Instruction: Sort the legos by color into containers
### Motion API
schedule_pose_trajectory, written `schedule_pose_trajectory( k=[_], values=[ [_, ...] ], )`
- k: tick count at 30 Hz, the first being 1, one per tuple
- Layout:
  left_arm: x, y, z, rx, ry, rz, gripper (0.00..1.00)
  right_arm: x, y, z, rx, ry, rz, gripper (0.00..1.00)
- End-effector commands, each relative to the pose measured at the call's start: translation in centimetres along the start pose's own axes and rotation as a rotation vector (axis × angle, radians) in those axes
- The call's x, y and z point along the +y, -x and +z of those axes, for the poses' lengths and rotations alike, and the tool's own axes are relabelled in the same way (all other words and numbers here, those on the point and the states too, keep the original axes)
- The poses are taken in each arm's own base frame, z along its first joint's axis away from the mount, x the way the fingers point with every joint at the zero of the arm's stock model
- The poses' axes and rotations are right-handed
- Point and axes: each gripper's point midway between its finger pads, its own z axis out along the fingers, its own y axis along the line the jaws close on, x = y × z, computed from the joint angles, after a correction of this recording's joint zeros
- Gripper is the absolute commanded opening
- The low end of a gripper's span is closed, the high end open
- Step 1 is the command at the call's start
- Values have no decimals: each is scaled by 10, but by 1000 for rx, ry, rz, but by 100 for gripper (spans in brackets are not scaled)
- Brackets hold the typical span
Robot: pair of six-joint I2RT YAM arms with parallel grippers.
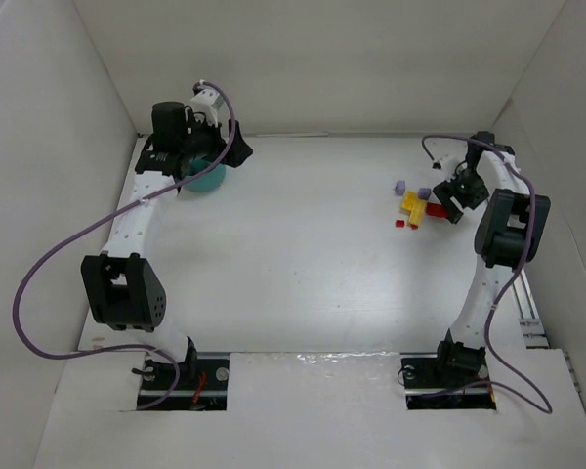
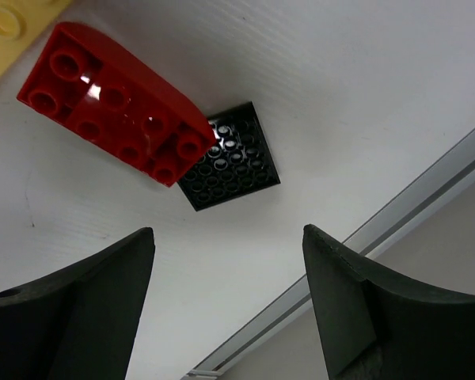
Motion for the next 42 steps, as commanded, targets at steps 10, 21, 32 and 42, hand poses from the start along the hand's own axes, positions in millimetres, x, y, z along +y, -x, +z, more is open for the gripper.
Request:
schedule_pose_trajectory(
  k=[10, 21, 32, 42],
  values=[
    [-9, 23, -2, -29, -47, 31, 87, -10, 19, 16, 13, -19, -92, 80],
    [-5, 19, 5, -14, -47, 31, 88, -4, 16, 34, 54, 28, -173, 75],
    [-1, 22, 5, -12, -28, 30, 88, 14, 4, 45, 136, 65, -214, 51],
    [0, 21, 11, -12, -37, 21, 88, 19, -6, 37, 151, 81, -155, 16]
  ],
)
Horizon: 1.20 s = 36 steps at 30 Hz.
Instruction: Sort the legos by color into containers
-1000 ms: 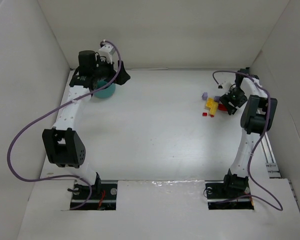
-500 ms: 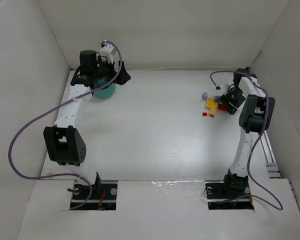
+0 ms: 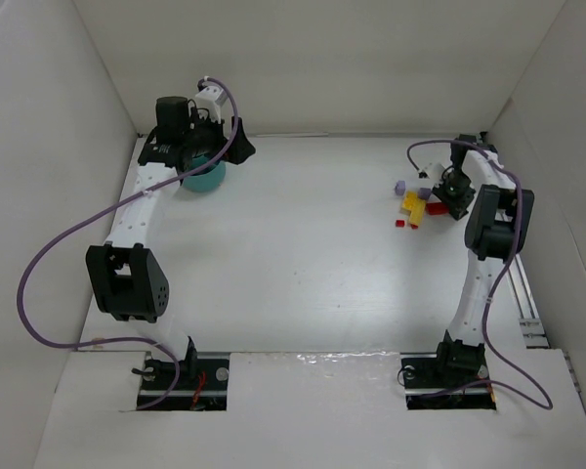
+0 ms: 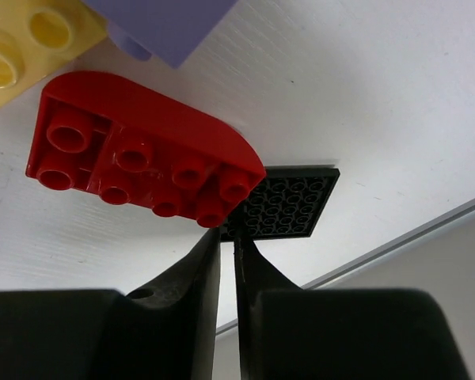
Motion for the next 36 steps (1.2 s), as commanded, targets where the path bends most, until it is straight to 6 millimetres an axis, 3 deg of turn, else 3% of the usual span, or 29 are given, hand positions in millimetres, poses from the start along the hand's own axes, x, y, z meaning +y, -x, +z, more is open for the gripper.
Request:
schedule_pose_trajectory(
  k=[1, 11, 18, 20, 21, 22, 23, 26, 31, 36],
  values=[
    [-4, 21, -2, -53, -17, 39, 88, 24, -11, 7, 16, 95, 27, 15],
    [-12, 19, -2, -57, -57, 25, 88, 62, 0, -52, -125, 188, 33, 10],
    [-15, 13, -2, -57, -68, 7, 88, 70, 12, -81, -214, 206, 85, 12],
    [-16, 12, -4, -57, -68, 7, 88, 59, 11, -77, -196, 149, 146, 23],
    [-16, 12, -4, -57, -68, 7, 88, 56, 10, -77, -186, 127, 203, 34],
    [-16, 12, -4, -57, -68, 7, 88, 50, 5, -76, -179, 108, 231, 76],
    [-16, 12, -4, -57, -68, 7, 88, 43, -3, -73, -172, 98, 263, 99],
    [-16, 15, -7, -64, -59, 2, 90, 37, -9, -69, -161, 89, 302, 99],
    [-18, 13, -6, -62, -69, -7, 90, 25, -20, -58, -130, 60, 338, 90],
    [-16, 14, -4, -64, -69, -7, 90, 13, -23, -32, -94, 68, 407, 87]
  ],
)
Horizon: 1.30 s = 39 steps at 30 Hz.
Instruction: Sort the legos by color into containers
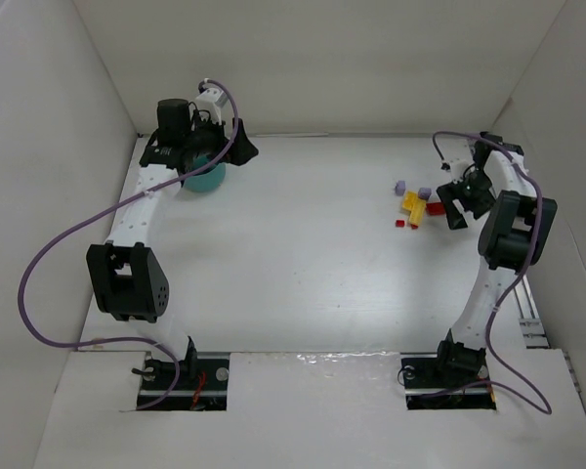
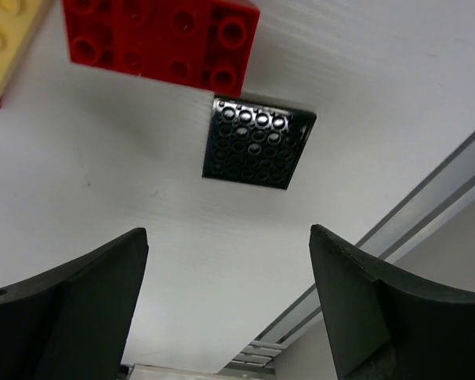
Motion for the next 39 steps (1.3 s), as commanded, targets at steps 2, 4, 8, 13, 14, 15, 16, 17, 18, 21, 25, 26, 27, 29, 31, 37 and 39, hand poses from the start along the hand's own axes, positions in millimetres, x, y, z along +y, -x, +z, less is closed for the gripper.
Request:
schedule_pose_trajectory(
  k=[2, 4, 8, 13, 14, 15, 16, 17, 18, 21, 25, 26, 27, 29, 31, 37, 39],
  values=[
    [-11, 18, -7, -55, -28, 32, 91, -17, 14, 14, -12, -41, 67, 87],
    [-9, 18, -7, -56, -17, 31, 91, -18, 15, 20, -4, -35, 79, 89],
    [-8, 17, -9, -56, -6, 31, 91, -16, 17, 28, -7, -24, 116, 90],
    [-8, 15, -8, -56, -7, 22, 91, -24, 22, 37, -20, -59, 144, 90],
    [-8, 15, -8, -56, -7, 22, 91, -24, 22, 37, -20, -59, 144, 89],
    [-8, 15, -8, -56, -7, 22, 91, -25, 23, 41, -20, -59, 144, 89],
    [-4, 12, -5, -48, 3, 16, 91, -26, 22, 41, -15, -66, 155, 89],
    [-4, 12, -5, -48, 3, 16, 91, -26, 22, 41, -15, -66, 155, 88],
    [-5, 16, -6, -56, 2, 21, 91, -28, 24, 41, -26, -73, 155, 88],
    [-5, 18, -5, -64, 2, 18, 91, -28, 25, 44, -33, -77, 174, 85],
    [-3, 17, -2, -64, 2, 18, 91, -25, 21, 52, -24, -71, 184, 83],
    [-3, 17, -2, -64, 2, 18, 91, -26, 23, 53, -33, -77, 183, 82],
    [-1, 14, 0, -57, 2, 13, 91, -22, 16, 58, -12, -64, 185, 82],
    [1, 15, 0, -57, 11, 12, 91, -21, 15, 61, -10, -62, 185, 78],
    [1, 15, 0, -57, 11, 12, 91, -19, 12, 63, -2, -58, 185, 75],
    [2, 15, 2, -57, 11, 12, 91, -17, 2, 74, 31, -39, 196, 59],
    [2, 15, 2, -57, 11, 12, 91, -16, -1, 76, 39, -34, 196, 50]
  ],
)
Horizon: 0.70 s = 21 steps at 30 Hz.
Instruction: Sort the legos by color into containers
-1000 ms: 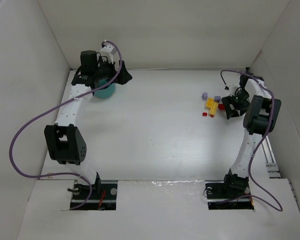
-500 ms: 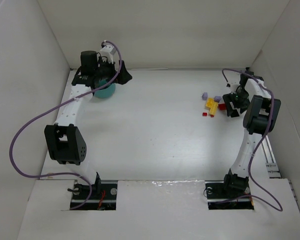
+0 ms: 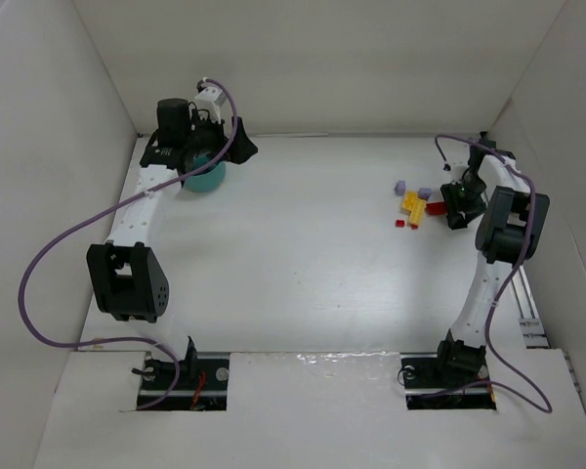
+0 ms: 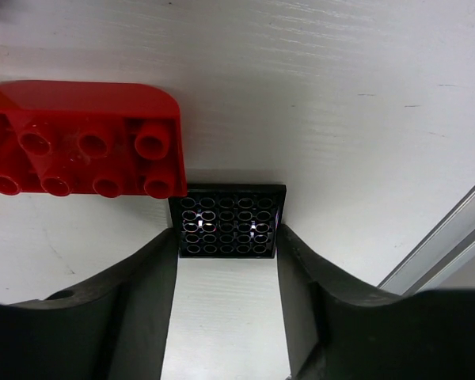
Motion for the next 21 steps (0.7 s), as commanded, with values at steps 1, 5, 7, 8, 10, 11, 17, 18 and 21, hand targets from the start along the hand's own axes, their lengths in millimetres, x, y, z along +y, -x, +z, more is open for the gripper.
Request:
schedule_pose_trajectory(
  k=[1, 5, 7, 8, 10, 11, 17, 18, 21],
  values=[
    [-2, 12, 1, -38, -9, 18, 91, 2, -14, 27, 41, 22, 16, 47],
    [0, 9, 3, -30, -9, 13, 91, 4, -15, 31, 44, 35, 17, 37],
    [0, 9, 3, -30, -9, 13, 91, 7, -16, 31, 48, 48, 17, 30],
    [0, 9, 3, -30, -9, 13, 91, 7, -13, 26, 34, 51, 17, 29],
    [0, 9, 3, -30, -9, 13, 91, 10, -14, 19, 27, 58, 17, 26],
    [0, 9, 3, -30, -9, 4, 91, 14, -18, 15, 35, 72, 18, 26],
    [-9, 2, -1, -29, -44, -7, 93, 32, -16, -40, -48, 136, -2, 24],
    [-14, 5, -4, -35, -60, -12, 94, 38, -15, -48, -64, 158, -2, 24],
    [-23, 0, -10, -27, -104, -48, 98, 60, -10, -82, -128, 206, -41, 24]
  ],
)
